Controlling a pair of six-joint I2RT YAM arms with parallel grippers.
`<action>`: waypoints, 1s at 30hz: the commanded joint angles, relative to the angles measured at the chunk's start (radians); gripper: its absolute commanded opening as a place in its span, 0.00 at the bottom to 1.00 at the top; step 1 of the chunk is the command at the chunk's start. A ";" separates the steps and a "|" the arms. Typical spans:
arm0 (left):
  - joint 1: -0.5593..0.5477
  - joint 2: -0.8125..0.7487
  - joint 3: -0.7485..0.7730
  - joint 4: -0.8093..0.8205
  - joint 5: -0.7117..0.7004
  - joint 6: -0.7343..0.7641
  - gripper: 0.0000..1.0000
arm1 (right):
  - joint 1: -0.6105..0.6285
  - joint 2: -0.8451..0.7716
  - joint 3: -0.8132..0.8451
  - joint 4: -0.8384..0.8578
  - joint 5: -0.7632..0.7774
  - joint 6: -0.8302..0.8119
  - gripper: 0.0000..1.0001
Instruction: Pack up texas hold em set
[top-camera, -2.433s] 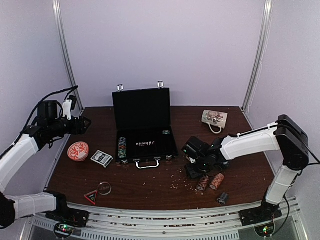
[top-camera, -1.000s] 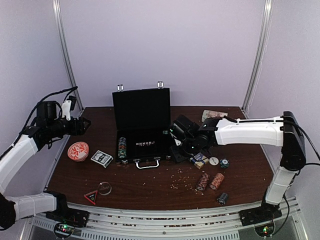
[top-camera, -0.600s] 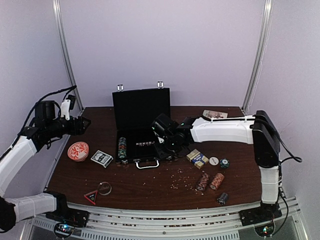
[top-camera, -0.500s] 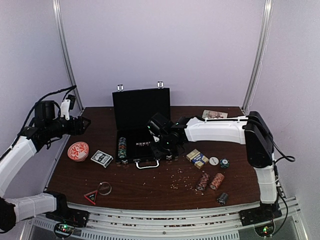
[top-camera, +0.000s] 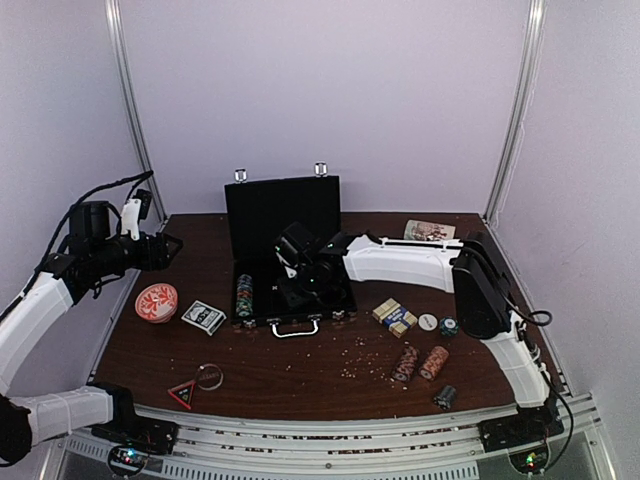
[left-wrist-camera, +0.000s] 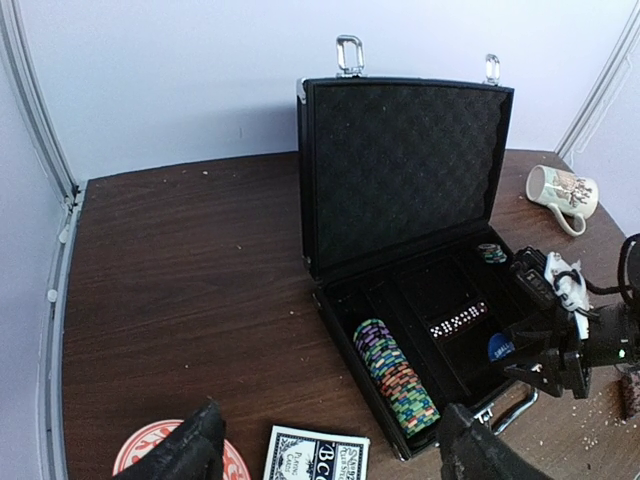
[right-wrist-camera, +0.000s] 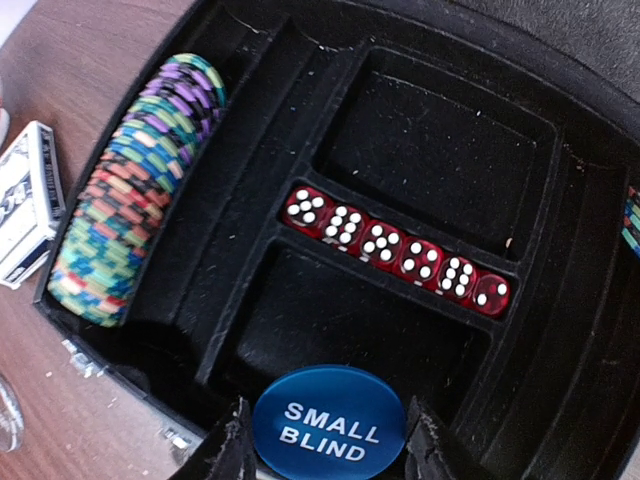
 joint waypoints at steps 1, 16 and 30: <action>0.000 -0.002 -0.006 0.021 0.014 0.006 0.76 | -0.020 0.036 0.054 0.000 0.006 -0.011 0.45; -0.001 0.004 -0.007 0.021 0.015 0.006 0.76 | -0.034 0.067 0.067 0.022 -0.015 -0.020 0.63; -0.001 -0.037 -0.012 0.022 0.023 0.007 0.76 | -0.048 -0.248 -0.145 -0.031 0.020 -0.046 0.72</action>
